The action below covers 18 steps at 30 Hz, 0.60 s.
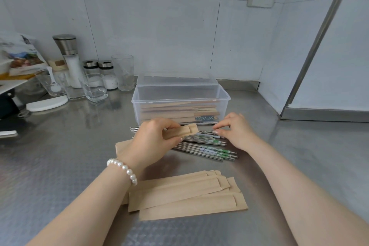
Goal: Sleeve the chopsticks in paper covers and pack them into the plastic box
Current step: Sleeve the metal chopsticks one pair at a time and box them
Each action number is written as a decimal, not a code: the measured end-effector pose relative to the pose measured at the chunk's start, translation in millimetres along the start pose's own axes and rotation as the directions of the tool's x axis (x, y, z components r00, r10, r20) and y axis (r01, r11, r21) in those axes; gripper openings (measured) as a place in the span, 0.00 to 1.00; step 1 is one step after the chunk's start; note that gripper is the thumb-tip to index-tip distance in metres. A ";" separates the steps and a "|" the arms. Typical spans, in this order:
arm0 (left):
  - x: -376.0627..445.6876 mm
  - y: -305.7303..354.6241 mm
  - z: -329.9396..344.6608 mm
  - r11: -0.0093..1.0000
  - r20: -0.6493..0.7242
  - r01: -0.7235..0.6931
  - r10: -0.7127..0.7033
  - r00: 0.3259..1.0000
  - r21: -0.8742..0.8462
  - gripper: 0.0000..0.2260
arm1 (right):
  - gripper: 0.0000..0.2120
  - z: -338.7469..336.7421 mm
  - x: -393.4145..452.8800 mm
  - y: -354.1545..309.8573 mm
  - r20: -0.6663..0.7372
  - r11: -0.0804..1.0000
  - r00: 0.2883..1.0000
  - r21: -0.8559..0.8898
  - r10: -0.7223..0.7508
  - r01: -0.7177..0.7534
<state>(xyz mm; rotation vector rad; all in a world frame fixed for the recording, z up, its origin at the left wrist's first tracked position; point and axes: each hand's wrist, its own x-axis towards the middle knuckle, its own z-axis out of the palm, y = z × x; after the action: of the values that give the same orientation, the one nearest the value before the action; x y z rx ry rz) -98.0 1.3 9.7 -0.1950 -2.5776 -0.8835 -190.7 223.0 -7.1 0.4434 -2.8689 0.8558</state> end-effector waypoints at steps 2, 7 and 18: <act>0.0 -0.4 1.6 1.000 0.019 0.002 -0.002 1.000 0.006 0.09 | 0.06 0.5 1.5 1.9 0.022 0.998 1.000 0.055 0.021 -0.022; -0.7 -0.3 5.1 1.000 0.068 -0.008 0.008 0.998 0.007 0.10 | 0.03 -2.1 1.7 3.2 0.045 0.989 0.997 0.134 0.060 -0.065; -1.5 -1.0 7.8 1.000 0.108 -0.013 0.012 0.994 0.015 0.12 | 0.11 -8.9 -2.0 7.8 0.194 0.981 0.981 0.181 0.032 -0.068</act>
<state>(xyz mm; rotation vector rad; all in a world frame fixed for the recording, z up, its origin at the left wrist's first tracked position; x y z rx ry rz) -99.5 5.3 2.9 -0.2607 -2.6787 -0.8701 -191.0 234.6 -4.1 0.4992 -2.9953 1.1582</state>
